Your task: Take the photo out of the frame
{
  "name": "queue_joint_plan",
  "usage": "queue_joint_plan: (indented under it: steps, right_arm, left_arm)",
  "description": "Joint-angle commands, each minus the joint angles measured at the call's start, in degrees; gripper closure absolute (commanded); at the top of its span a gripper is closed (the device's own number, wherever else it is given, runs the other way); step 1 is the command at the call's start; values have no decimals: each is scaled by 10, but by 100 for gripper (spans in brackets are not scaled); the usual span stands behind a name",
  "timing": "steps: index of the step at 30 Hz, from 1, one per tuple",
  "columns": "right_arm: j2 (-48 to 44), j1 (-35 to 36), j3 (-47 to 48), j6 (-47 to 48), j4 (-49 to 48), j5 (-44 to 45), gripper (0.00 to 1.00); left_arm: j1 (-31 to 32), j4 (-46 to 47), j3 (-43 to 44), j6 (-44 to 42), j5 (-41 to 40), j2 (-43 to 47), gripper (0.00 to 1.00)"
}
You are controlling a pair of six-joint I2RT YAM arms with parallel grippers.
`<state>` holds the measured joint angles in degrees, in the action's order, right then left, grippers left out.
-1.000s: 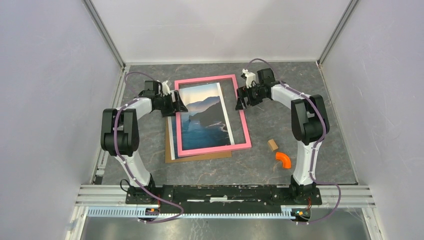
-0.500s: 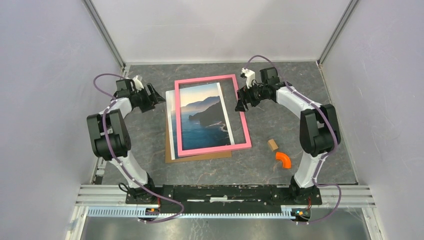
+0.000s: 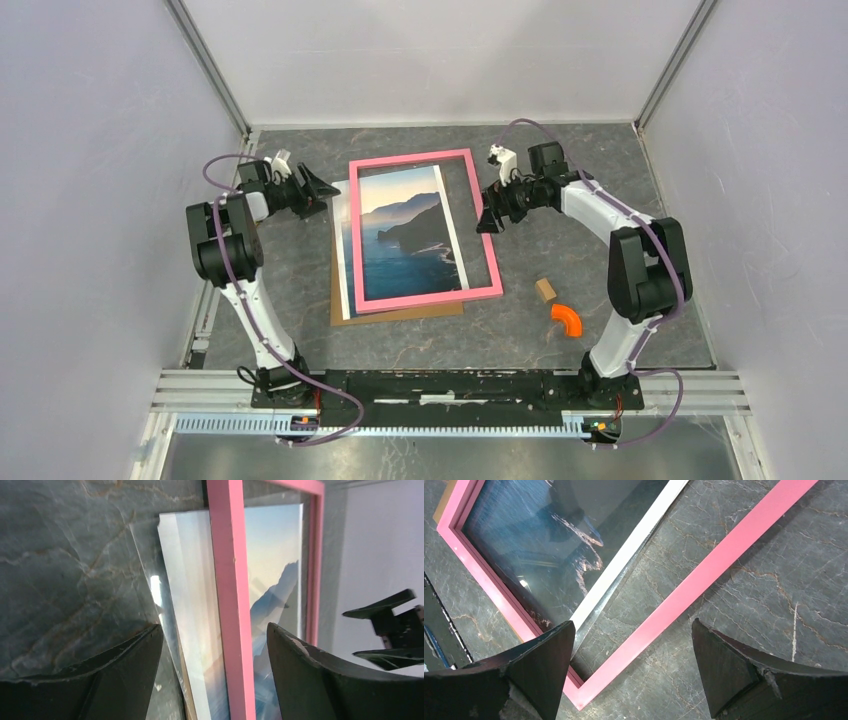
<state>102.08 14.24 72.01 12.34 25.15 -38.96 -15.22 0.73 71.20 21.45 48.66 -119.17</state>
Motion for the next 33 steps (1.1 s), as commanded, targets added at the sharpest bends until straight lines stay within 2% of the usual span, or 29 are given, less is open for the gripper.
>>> queue_joint_plan:
  steps: [1, 5, 9, 19, 27, 33]
  right_arm:
    - [-26, -11, -3, 9, -5, -21, 8]
    - [-23, -16, -3, 4, -9, -27, 8]
    - [-17, -17, -3, 4, -10, -27, 9]
    - [-6, -18, -2, 1, -11, -32, 11]
    - [-5, -18, -1, 1, -11, -34, 11]
    - [-1, -18, -1, 0, -11, -34, 11]
  left_arm:
    - [-18, 23, 22, 59, 22, -57, 16]
    - [-19, 44, 24, 78, 42, -66, 19]
    - [-19, 108, 13, 118, 90, -67, 28]
    - [-11, 222, -47, 178, 124, -5, 45]
    - [15, 188, -60, 138, 86, 42, 50]
    - [43, 124, -29, 102, 65, 26, 50]
